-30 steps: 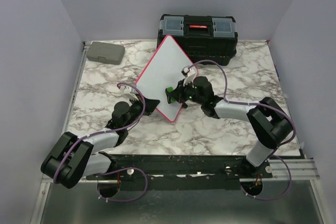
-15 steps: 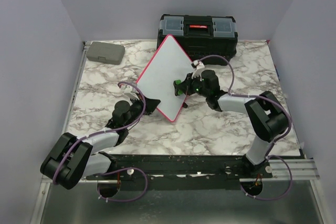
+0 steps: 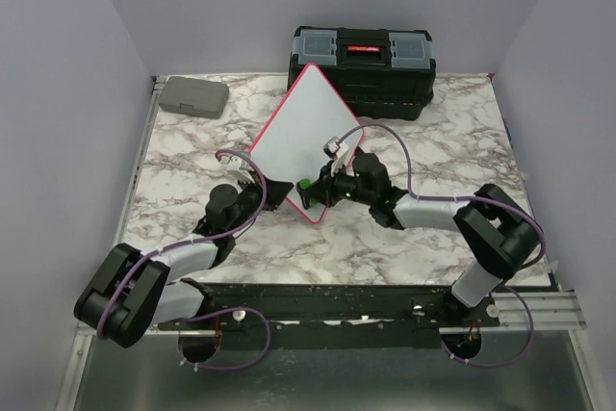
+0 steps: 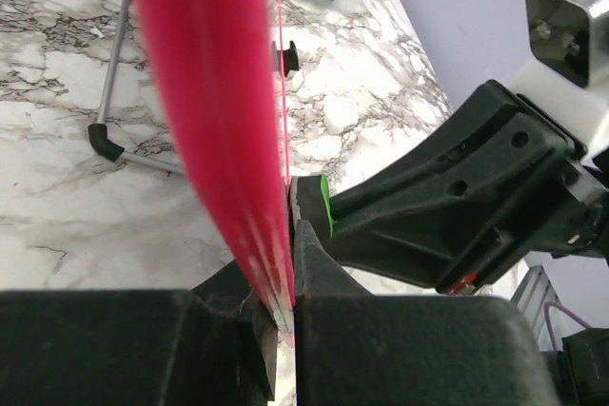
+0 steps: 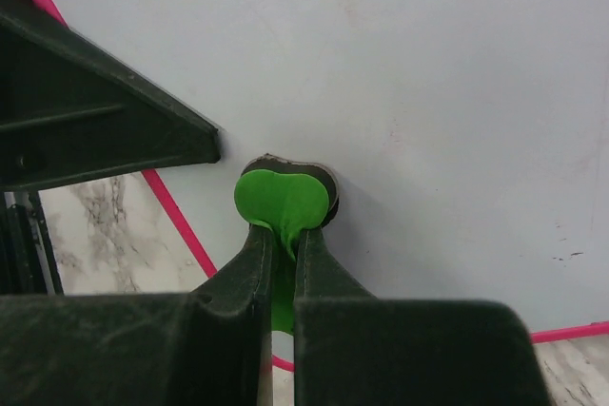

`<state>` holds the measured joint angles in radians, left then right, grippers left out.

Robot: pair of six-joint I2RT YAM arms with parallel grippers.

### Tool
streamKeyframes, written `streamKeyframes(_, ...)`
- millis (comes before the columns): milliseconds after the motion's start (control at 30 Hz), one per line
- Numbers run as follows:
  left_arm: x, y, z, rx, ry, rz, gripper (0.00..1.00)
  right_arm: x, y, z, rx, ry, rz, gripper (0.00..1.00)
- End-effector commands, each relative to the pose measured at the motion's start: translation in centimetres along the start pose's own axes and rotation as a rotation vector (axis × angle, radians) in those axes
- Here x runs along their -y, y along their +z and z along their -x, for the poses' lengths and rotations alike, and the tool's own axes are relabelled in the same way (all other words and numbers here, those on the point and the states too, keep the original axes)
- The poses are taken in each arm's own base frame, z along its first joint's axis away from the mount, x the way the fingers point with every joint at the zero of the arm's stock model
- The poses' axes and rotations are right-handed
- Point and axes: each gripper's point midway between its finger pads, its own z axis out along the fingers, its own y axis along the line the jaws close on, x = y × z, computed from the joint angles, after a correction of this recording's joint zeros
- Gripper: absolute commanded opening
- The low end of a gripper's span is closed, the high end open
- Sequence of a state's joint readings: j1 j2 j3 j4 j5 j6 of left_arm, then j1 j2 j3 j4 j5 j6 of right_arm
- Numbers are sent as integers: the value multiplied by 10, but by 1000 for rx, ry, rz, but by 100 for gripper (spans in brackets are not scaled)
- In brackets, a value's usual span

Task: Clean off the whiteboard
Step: Erase the whiteboard at the whiteboard stand.

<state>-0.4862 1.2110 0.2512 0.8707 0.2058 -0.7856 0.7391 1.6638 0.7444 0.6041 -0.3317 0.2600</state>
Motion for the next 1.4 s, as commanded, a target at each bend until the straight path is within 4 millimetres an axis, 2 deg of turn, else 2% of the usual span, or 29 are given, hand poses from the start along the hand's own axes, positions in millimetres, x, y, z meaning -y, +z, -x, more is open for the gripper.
streamKeyframes(0, 72, -2, 15, -7, 8, -279, 0, -17, -1, -43, -141, -20, 45, 1)
streamKeyframes(67, 71, -2, 14, -9, 11, -277, 0, -2, 4, -18, -67, -59, 5, 1)
streamKeyframes(200, 71, -3, 14, -10, 14, -275, 0, 40, 23, 40, 16, -78, -89, 1)
streamKeyframes(267, 71, -4, 14, -10, 15, -274, 0, 48, 35, 62, 24, -154, -94, 1)
streamKeyframes(433, 72, -4, 15, -9, 14, -275, 0, 66, 58, 88, 27, -193, -154, 1)
streamKeyframes(533, 71, -5, 14, -11, 15, -275, 0, 81, 61, 102, 45, -183, -210, 1)
streamKeyframes(600, 71, -6, 13, -13, 17, -273, 0, 85, 59, 101, 32, -171, -212, 1)
streamKeyframes(667, 70, -6, 13, -13, 21, -273, 0, 74, 55, 87, -20, -192, -138, 1)
streamKeyframes(800, 71, -5, 12, -14, 19, -279, 0, -2, 40, 35, -201, -224, 249, 1)
streamKeyframes(867, 71, -4, 12, -14, 16, -281, 0, -30, 35, 23, -238, -255, 352, 1)
streamKeyframes(933, 70, -3, 12, -12, 13, -279, 0, -46, 34, 30, -202, -256, 402, 1)
streamKeyframes(1000, 70, -4, 11, -14, 10, -278, 0, -52, 36, 41, -170, -254, 428, 1)
streamKeyframes(1167, 70, -3, 12, -19, 18, -269, 0, -56, 45, 74, -108, -258, 415, 1)
streamKeyframes(1200, 70, -3, 12, -21, 18, -269, 0, -51, 49, 81, -88, -257, 365, 1)
streamKeyframes(1233, 71, -3, 13, -20, 19, -270, 0, -36, 54, 89, -66, -252, 275, 1)
streamKeyframes(1300, 72, -2, 14, -18, 18, -272, 0, 12, 61, 106, -15, -245, 63, 1)
streamKeyframes(1367, 72, -3, 15, -16, 19, -274, 0, 63, 59, 122, 21, -141, -68, 1)
